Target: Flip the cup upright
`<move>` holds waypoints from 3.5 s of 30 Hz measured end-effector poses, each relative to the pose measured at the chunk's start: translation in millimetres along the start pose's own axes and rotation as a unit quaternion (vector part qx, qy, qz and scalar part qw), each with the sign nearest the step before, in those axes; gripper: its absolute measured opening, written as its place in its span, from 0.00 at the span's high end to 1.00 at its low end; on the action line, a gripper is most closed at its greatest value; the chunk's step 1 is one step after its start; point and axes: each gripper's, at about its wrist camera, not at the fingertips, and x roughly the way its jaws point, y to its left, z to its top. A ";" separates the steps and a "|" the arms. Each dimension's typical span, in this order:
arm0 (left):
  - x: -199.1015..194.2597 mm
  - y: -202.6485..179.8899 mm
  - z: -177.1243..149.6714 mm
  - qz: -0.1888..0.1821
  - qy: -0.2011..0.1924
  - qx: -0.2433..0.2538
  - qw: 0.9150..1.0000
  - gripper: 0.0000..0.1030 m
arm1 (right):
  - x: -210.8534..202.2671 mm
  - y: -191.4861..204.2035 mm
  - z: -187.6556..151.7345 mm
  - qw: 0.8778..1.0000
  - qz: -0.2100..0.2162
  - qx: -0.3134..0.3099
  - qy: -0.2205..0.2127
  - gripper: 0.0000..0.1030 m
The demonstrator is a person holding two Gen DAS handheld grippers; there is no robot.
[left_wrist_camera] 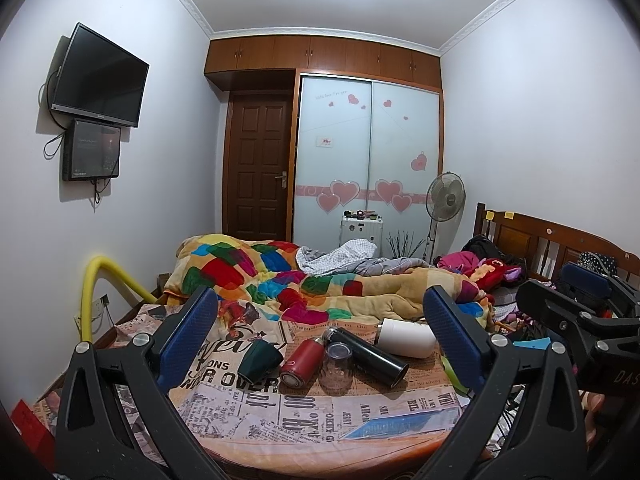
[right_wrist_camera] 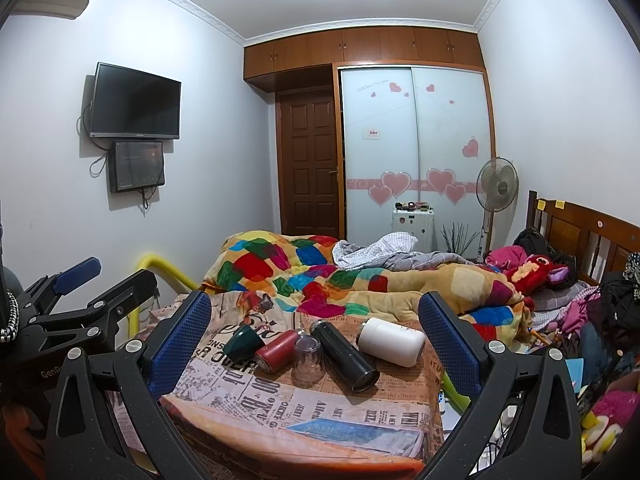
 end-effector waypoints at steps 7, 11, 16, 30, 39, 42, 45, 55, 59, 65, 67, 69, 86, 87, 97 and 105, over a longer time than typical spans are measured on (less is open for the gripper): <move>0.4 -0.6 -1.3 0.000 0.002 0.000 1.000 0.00 | 0.2 0.2 0.1 1.000 0.000 0.000 0.001 0.00; 4.4 -0.1 -0.9 -0.002 0.008 0.001 1.000 0.00 | 3.0 -10.1 -6.5 1.000 -0.001 0.001 0.005 0.00; 22.4 10.6 -6.1 0.002 0.029 -0.007 1.000 0.00 | 13.5 -12.4 -10.9 1.000 -0.002 0.002 0.019 0.00; 177.7 89.9 -92.4 0.055 0.222 0.000 0.974 0.00 | 106.1 -17.5 -53.9 0.990 -0.014 -0.002 0.139 0.00; 262.3 123.7 -152.1 0.027 0.311 -0.003 0.950 0.11 | 170.4 -19.2 -86.1 0.975 -0.018 -0.007 0.220 0.00; 285.3 125.0 -161.0 0.019 0.328 -0.003 0.945 0.17 | 185.4 -20.2 -93.9 0.971 -0.018 -0.007 0.239 0.00; 312.5 130.0 -170.7 0.007 0.340 -0.004 0.940 0.21 | 200.6 -19.8 -98.7 0.968 -0.017 -0.008 0.250 0.00; 371.7 148.2 -188.8 -0.039 0.375 -0.045 0.925 0.28 | 219.4 -14.6 -105.9 0.965 -0.016 -0.017 0.259 0.00; 385.9 147.7 -193.6 -0.040 0.385 -0.047 0.921 0.31 | 222.9 -17.0 -107.9 0.964 -0.018 -0.016 0.263 0.00; 393.7 148.3 -194.2 -0.034 0.379 -0.052 0.923 0.31 | 224.7 -23.4 -107.1 0.964 -0.023 -0.012 0.264 0.00; 392.7 146.9 -194.0 -0.029 0.375 -0.049 0.925 0.31 | 223.7 -24.5 -107.1 0.964 -0.025 -0.011 0.264 0.00; 388.4 145.4 -194.2 -0.021 0.372 -0.045 0.927 0.32 | 221.7 -25.5 -106.3 0.965 -0.027 -0.010 0.262 0.00; 289.5 129.2 -152.0 0.003 0.307 -0.007 0.952 0.34 | 195.6 -28.7 -93.8 0.971 -0.028 -0.005 0.237 0.00; 280.2 124.9 -145.5 0.003 0.300 -0.003 0.954 0.34 | 192.9 -29.0 -93.2 0.972 -0.028 -0.005 0.235 0.00; 223.3 71.1 -107.7 -0.048 0.260 0.025 0.964 0.34 | 164.0 -32.8 -80.1 0.978 -0.025 0.000 0.206 0.00; 209.7 11.6 -121.3 -0.103 0.282 0.035 0.953 0.34 | 144.7 -46.8 -78.1 0.981 -0.030 0.010 0.193 0.00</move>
